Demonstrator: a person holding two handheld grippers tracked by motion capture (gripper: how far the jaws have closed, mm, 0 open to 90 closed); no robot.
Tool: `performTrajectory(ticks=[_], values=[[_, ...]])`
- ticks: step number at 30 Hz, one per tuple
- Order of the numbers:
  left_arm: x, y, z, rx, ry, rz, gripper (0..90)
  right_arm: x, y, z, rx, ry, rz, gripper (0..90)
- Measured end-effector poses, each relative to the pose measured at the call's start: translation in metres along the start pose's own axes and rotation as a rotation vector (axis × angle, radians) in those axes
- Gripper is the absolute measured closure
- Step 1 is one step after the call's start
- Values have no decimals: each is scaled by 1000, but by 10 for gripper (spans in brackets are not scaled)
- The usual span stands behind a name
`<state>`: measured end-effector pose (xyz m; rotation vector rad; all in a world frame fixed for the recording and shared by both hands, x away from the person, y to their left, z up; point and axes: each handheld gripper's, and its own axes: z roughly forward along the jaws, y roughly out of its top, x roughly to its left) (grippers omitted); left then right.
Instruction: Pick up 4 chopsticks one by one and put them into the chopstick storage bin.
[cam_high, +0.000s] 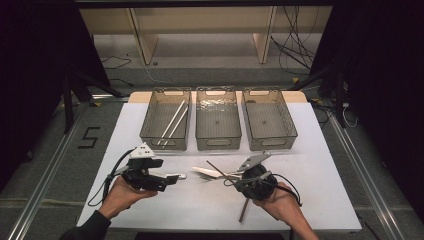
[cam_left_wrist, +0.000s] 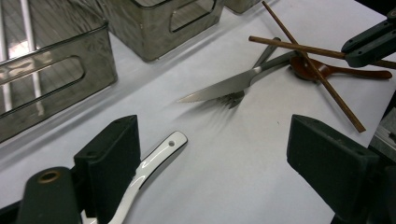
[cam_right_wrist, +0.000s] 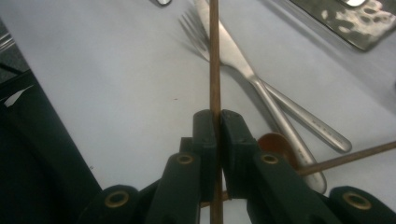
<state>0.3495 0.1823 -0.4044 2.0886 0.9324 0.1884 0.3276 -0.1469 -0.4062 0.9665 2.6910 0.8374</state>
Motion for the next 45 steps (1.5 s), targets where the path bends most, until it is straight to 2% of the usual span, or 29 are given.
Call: performTrajectory(ticks=[8,12,16,20,24,27,30,32,37,40,45], values=[[-8,13,13,49,-32,80,169,9,4,2,26,32,-105,857],[-16,18,18,81,-53,144,169,16,6,2,43,48,-171,857],[-25,18,23,106,-81,196,172,23,8,3,52,70,-218,857],[-31,18,29,135,-99,238,172,30,9,6,67,87,-240,857],[-38,17,34,199,-125,320,179,34,9,7,73,99,-269,857],[-42,15,37,226,-149,351,191,37,10,7,74,107,-287,857],[-47,14,42,265,-141,412,216,39,11,7,78,113,-300,856],[-49,14,45,281,-144,444,265,40,11,8,82,113,-312,856],[-54,13,51,316,-169,491,366,43,11,9,93,115,-331,856],[-56,12,52,311,-181,515,436,44,10,10,93,118,-346,856],[-58,10,54,329,-211,542,523,46,10,10,97,125,-364,856]])
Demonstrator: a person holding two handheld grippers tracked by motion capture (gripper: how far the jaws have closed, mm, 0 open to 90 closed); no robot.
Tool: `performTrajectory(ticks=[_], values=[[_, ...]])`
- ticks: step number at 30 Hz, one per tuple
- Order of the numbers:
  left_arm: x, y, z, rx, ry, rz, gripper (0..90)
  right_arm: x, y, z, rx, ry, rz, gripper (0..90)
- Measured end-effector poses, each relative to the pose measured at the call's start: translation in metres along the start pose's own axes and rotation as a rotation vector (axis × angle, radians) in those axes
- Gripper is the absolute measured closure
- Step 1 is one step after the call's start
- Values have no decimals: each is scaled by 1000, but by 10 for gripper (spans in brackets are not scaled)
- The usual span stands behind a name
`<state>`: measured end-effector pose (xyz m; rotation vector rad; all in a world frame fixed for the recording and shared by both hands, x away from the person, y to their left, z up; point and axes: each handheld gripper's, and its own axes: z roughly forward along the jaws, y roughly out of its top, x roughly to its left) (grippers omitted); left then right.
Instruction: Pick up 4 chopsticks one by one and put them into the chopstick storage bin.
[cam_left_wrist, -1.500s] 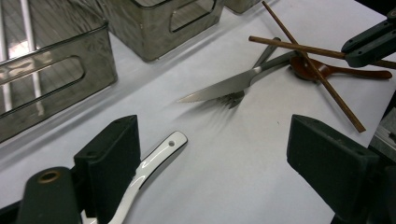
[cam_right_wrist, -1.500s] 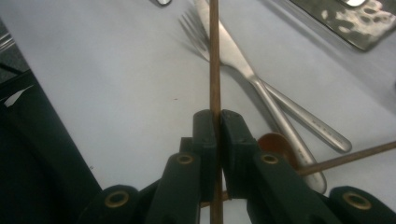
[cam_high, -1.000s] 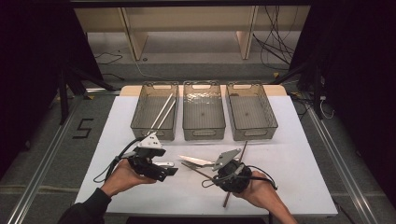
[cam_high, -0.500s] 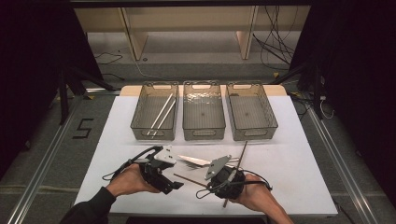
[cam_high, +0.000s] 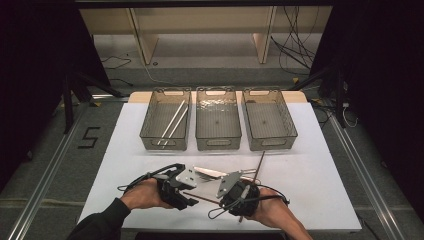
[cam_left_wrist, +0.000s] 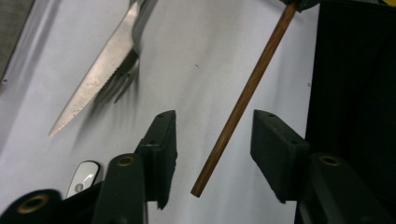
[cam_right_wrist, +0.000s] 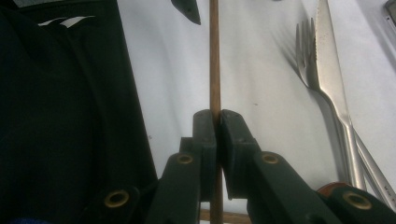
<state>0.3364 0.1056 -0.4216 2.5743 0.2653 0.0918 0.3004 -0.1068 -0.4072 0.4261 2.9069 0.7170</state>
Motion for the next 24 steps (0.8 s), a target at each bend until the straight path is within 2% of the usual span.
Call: performTrajectory(ticks=[8,14,17,24], values=[[-2,0,2,21,-39,13,650,2,0,2,-2,17,-19,856],[-3,0,3,35,-55,37,687,3,1,2,-3,26,-29,856],[-4,1,3,30,-63,37,720,3,0,3,-1,31,-36,856],[-6,0,3,40,-96,75,778,4,0,3,-1,40,-67,854]])
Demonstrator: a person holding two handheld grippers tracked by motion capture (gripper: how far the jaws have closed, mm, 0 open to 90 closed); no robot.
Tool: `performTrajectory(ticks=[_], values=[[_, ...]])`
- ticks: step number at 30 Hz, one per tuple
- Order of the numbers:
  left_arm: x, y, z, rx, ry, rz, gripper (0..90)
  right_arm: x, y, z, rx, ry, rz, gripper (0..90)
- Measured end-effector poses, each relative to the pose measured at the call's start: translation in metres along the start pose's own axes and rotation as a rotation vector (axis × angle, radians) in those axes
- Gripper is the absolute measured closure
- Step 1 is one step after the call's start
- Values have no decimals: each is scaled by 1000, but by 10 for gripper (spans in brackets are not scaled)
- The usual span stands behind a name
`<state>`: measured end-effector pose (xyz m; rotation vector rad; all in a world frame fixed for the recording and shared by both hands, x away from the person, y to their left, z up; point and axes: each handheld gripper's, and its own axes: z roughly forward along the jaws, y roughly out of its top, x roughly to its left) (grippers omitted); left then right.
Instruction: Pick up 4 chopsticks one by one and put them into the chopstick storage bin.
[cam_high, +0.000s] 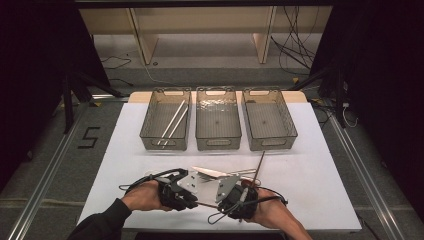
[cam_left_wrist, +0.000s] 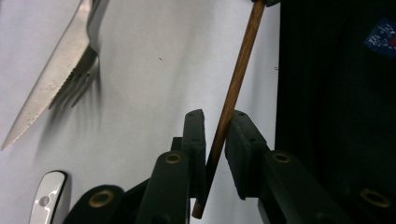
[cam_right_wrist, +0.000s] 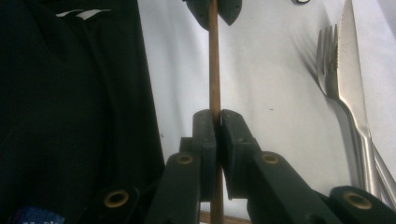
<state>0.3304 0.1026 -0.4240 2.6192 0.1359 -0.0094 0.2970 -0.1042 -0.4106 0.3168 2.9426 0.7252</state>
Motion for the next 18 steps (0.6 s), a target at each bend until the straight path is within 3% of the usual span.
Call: performTrajectory(ticks=[5,9,13,18], values=[[-5,0,-1,-9,-41,49,839,-2,-2,-1,-10,-15,1,814],[-7,1,-3,-6,1,62,854,-7,-3,-6,-30,-45,46,738],[-1,-2,-5,-19,30,0,854,-18,-7,-16,-80,-68,138,547],[8,-8,-12,-43,91,-90,854,-28,-13,-28,-163,-116,250,412]])
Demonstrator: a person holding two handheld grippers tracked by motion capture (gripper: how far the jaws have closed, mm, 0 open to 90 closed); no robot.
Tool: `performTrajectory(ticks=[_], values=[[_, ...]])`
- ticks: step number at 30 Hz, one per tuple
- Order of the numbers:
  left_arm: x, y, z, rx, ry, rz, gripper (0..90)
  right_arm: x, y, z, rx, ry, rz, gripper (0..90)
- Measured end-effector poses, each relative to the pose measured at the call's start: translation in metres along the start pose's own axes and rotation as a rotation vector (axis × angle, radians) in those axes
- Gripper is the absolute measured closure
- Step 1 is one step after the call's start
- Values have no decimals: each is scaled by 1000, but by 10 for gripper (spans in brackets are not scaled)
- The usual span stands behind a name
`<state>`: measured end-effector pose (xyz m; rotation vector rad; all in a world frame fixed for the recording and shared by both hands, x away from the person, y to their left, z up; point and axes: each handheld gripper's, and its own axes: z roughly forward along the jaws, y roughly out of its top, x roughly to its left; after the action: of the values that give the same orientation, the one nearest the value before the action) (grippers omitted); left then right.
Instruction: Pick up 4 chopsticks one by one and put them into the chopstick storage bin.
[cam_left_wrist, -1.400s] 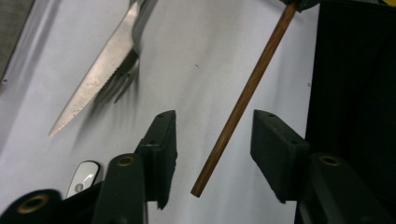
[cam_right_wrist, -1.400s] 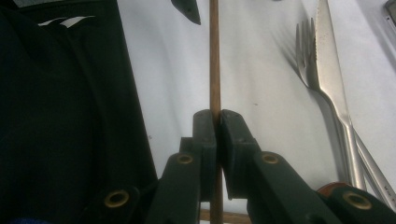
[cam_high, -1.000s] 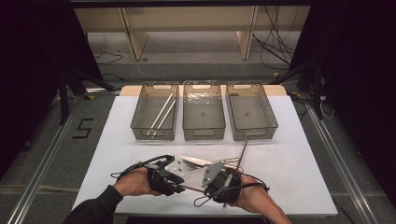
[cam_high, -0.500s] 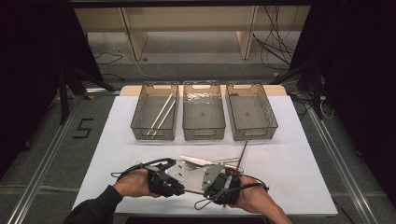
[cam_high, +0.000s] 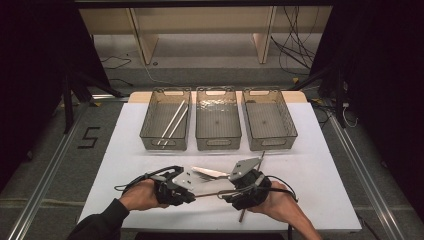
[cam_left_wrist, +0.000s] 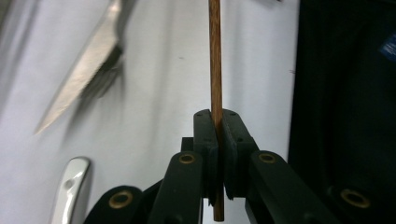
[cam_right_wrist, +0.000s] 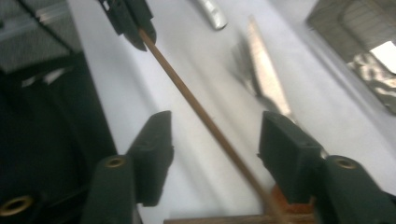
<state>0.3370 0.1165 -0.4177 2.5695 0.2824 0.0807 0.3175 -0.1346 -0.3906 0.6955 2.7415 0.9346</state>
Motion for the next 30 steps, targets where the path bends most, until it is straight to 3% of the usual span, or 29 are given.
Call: performTrajectory(ticks=[5,10,19,30], values=[[11,-6,-9,-15,76,-95,854,-8,-4,-9,-84,-81,76,341],[21,-12,-20,-57,127,-190,854,-14,-10,-18,-140,-147,166,311],[35,-18,-38,-138,216,-326,854,-27,-29,-15,-124,-237,327,270],[59,-27,-58,-190,282,-457,854,-30,-43,-13,-108,-267,375,253]])
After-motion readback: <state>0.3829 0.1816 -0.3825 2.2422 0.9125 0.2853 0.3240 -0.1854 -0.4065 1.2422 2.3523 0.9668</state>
